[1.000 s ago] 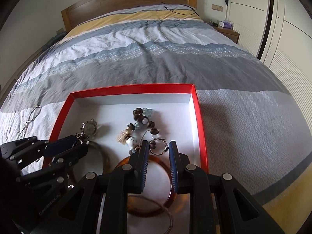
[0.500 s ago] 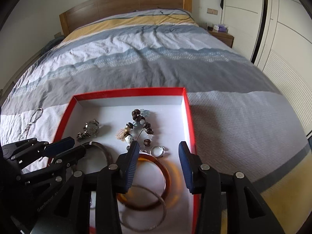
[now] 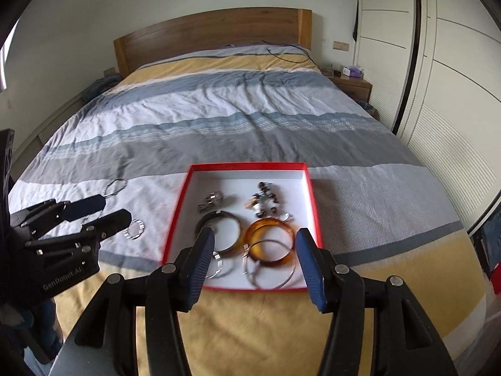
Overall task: Organize jewelry
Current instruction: 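Pull both tools back and move toward the pearl necklace and twisted hoop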
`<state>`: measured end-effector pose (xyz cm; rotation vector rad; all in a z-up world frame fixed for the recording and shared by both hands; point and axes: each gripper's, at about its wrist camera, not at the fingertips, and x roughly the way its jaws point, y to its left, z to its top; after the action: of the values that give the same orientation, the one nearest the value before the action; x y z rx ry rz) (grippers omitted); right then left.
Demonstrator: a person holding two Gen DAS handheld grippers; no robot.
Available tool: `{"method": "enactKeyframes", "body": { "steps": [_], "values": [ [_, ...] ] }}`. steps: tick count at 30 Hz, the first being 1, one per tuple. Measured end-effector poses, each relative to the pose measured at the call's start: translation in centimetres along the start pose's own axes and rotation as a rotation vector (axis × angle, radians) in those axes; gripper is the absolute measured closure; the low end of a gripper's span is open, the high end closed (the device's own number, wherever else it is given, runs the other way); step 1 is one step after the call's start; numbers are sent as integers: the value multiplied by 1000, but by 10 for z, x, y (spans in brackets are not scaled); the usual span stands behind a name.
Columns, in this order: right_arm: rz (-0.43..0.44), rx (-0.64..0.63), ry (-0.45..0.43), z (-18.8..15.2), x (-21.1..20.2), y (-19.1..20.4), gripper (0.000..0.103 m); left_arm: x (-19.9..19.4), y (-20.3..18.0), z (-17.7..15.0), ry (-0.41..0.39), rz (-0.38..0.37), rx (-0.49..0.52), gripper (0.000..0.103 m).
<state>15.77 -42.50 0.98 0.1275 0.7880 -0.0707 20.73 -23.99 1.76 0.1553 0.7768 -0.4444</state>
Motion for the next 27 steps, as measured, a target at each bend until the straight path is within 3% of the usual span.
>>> {"method": "enactKeyframes", "body": {
  "steps": [6,14,22,27],
  "values": [
    [36,-17,-18,-15,-42,36,47,-61,24,-19,-46,48,-32,49],
    [67,-47,-58,-27,-93,76,46,-126,49,-46,-138,56,-80,49],
    [86,-89,-77,-36,-121,109,46,-166,83,-65,-202,24,-124,49],
    [98,-114,-88,-39,-131,124,45,-190,123,-70,-239,25,-223,49]
  ]
}}
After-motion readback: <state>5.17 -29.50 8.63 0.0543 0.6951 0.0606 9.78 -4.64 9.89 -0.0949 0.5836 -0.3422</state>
